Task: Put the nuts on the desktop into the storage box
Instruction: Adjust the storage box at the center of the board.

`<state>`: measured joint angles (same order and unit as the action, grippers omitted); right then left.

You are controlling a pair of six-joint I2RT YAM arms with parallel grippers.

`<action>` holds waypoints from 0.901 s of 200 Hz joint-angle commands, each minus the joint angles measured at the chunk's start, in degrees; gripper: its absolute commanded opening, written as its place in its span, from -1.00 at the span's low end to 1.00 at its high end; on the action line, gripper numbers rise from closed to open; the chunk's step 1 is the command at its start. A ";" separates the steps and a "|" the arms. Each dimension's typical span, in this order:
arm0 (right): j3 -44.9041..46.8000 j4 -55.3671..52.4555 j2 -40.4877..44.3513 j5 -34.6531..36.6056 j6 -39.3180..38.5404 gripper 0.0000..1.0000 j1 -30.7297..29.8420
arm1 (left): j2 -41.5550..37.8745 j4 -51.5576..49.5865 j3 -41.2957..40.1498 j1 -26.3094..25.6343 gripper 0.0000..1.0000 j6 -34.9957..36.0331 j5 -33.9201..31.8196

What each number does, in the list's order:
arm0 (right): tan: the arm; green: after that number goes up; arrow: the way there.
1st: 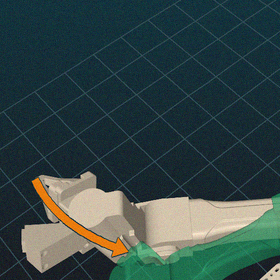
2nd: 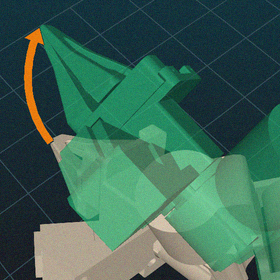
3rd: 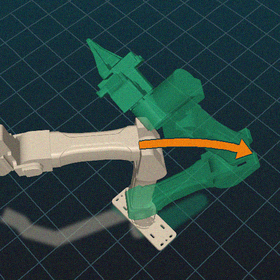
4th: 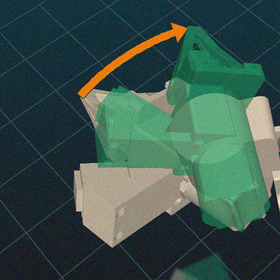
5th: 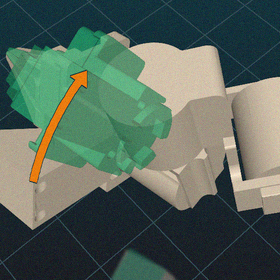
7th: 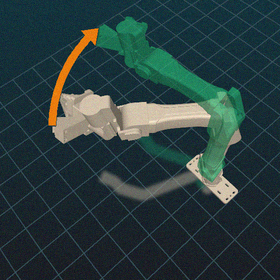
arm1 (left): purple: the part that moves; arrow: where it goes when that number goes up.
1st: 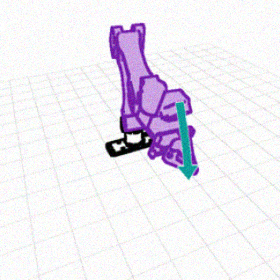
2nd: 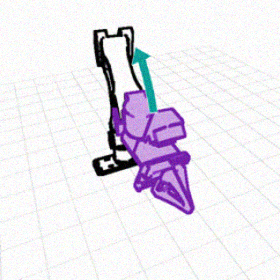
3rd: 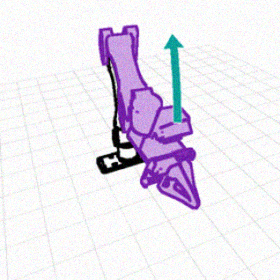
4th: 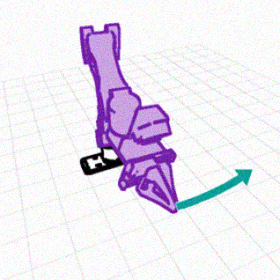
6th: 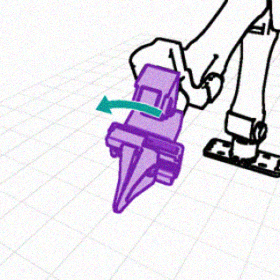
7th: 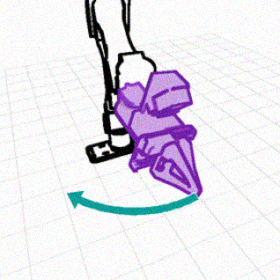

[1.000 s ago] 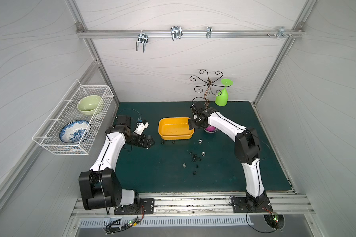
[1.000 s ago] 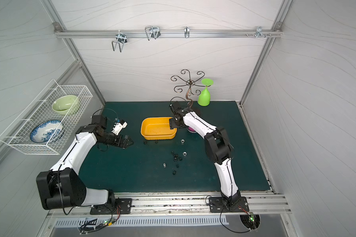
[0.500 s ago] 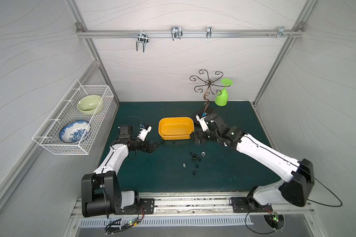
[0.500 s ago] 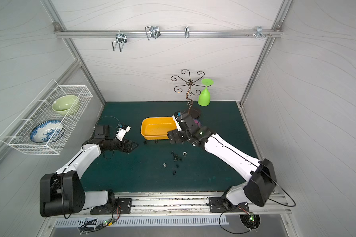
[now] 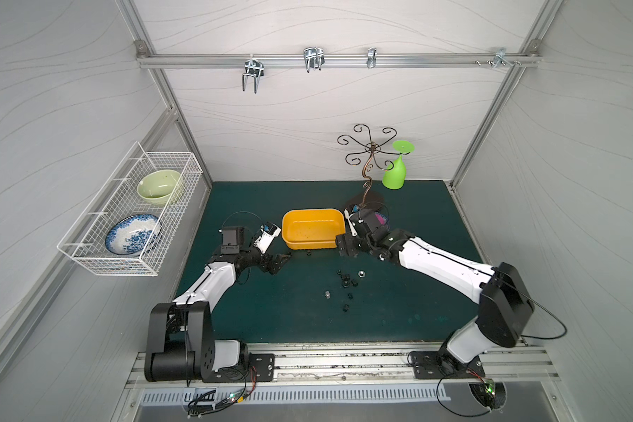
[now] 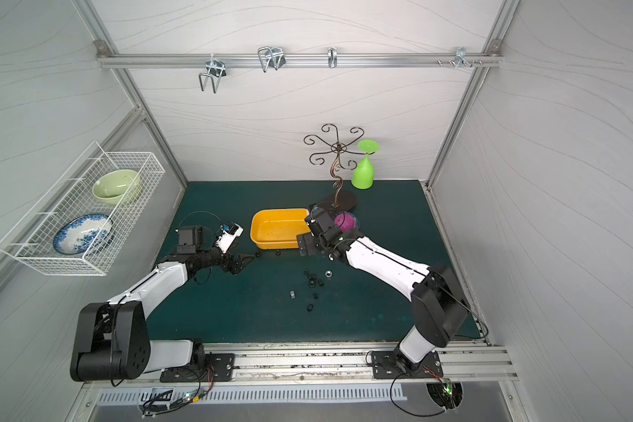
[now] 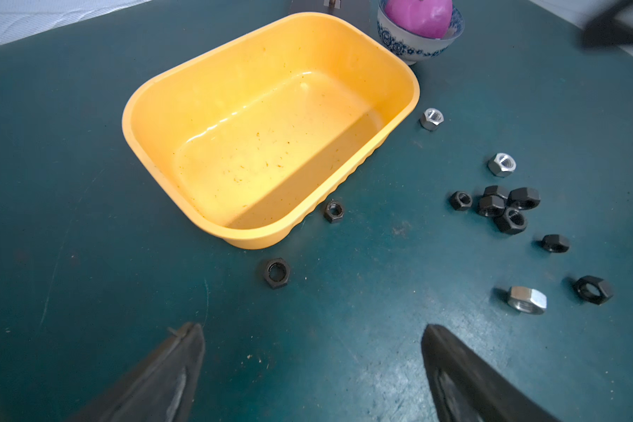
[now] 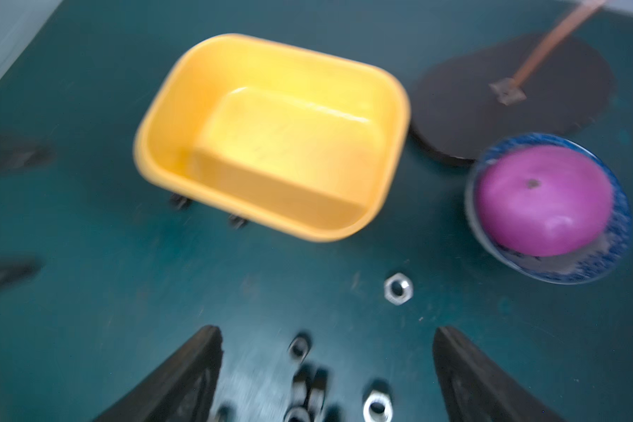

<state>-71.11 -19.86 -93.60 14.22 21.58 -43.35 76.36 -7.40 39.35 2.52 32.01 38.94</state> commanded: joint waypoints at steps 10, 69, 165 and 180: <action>-7.77 -5.44 -8.38 -6.03 11.80 0.66 6.15 | 1.16 -0.07 1.45 -2.15 0.92 6.24 -4.12; -25.11 -11.50 -25.01 -9.23 13.70 0.22 6.54 | 0.39 -3.34 0.73 -2.09 0.91 9.83 -8.53; -34.98 -19.24 -32.81 5.93 10.04 -0.62 6.33 | 0.85 -7.17 1.73 -2.09 0.92 9.41 -9.79; -34.67 -20.42 -32.23 7.69 10.05 -0.75 6.27 | 0.94 -7.72 1.83 -2.09 0.92 9.59 -9.58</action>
<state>-105.12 -35.66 -127.35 15.59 33.17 -36.75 76.77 -14.00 39.38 0.47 40.51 28.91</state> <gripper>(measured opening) 0.154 0.961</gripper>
